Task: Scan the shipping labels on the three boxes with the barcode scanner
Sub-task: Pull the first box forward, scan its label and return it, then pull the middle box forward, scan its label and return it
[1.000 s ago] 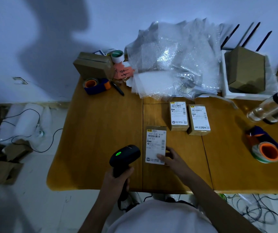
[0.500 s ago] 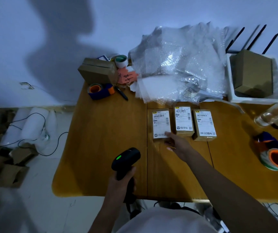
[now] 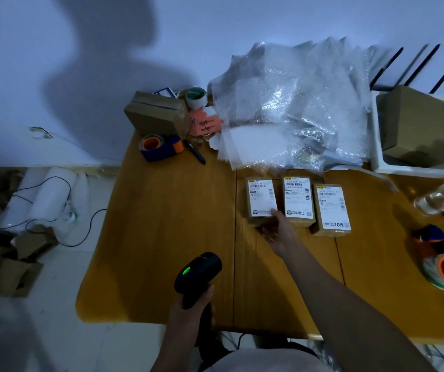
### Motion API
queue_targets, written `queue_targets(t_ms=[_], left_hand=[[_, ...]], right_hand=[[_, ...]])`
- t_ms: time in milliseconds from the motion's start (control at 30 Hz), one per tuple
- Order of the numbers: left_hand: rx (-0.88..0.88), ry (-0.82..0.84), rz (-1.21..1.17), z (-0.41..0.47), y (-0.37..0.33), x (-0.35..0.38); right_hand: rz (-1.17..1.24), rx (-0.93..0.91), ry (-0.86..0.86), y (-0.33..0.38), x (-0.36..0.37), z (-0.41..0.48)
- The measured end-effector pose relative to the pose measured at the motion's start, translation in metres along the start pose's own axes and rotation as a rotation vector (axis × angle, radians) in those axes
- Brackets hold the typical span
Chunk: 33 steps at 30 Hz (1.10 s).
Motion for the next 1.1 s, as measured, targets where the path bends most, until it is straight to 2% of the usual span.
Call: queue_targets(t_ms=[133,367,500,700,867,1100], left_hand=[[-0.010,-0.006,0.014,-0.003,0.003,0.003],[0.008,0.010,0.026,-0.002,0.001,0.006],[0.007,0.040,0.034,0.001,0.000,0.011],[0.024,0.095,0.070,0.002,-0.005,0.021],[0.061,0.158,0.106,0.005,-0.014,0.029],[0.086,0.130,0.087,0.016,-0.024,0.025]], right_hand=[[0.077,0.015,-0.025,-0.002,0.000,0.004],[-0.087,-0.065,-0.101,-0.001,-0.004,0.001],[-0.324,-0.089,-0.153,0.000,-0.014,-0.014],[-0.576,-0.319,-0.246,0.025,-0.028,-0.038],[-0.927,-0.515,-0.498,0.060,-0.032,-0.046],[-1.317,-0.526,-0.630,0.079,-0.031,-0.037]])
Point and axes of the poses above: each hand's wrist, its own z-axis towards the middle knuckle, its own x-axis out of the palm, y = z × x, the point moved 4 cm from there along z, towards the middle knuckle, and after that the axes turned 9 degrees about x, right-handed, at the moved point
